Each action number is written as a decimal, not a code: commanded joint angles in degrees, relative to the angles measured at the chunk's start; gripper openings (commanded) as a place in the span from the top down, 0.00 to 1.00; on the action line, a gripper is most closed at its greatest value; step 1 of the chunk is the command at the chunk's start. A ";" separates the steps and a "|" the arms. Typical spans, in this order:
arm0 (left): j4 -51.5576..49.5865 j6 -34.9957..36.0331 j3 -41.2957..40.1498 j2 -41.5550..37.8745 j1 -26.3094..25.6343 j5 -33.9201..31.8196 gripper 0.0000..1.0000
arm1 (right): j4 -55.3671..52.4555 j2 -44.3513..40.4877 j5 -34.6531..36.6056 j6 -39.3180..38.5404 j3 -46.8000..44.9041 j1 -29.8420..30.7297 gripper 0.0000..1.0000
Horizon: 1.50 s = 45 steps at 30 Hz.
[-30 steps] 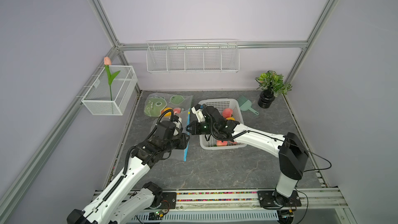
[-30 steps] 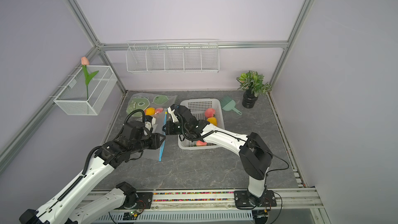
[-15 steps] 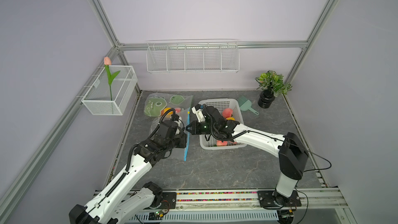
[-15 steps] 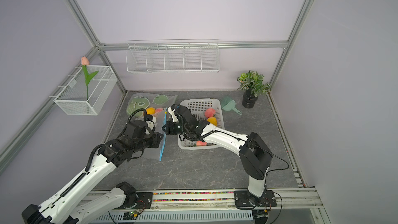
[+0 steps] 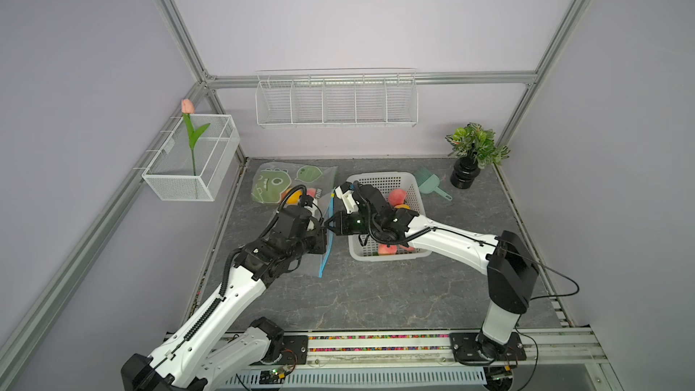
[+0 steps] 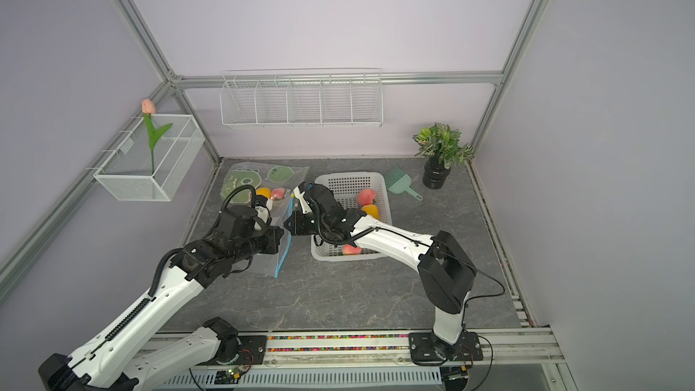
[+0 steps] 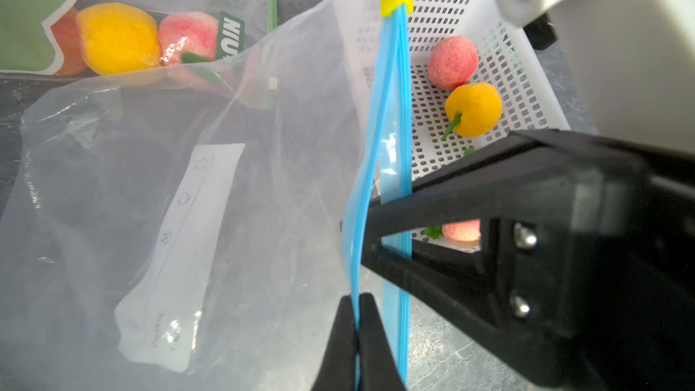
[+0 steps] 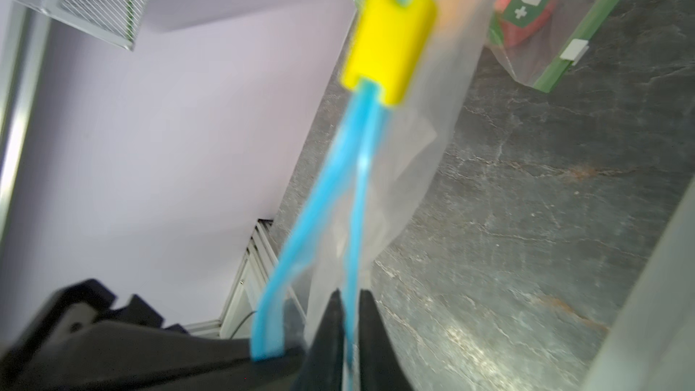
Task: Place the peach in a zip-top bag and seal the zipper
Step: Open the zipper of the food storage bag at the center of the board.
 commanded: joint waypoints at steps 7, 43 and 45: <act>-13.66 -5.18 8.91 -0.32 -0.09 -4.12 1.00 | -21.22 4.11 14.98 -14.39 11.13 0.59 0.53; -8.88 -27.30 12.36 -4.46 -0.08 -13.80 1.00 | -31.54 8.03 20.60 -29.99 18.60 2.52 0.38; -9.45 -28.66 12.36 -4.71 -0.08 -16.27 1.00 | -32.08 7.79 21.50 -30.46 18.03 2.56 0.40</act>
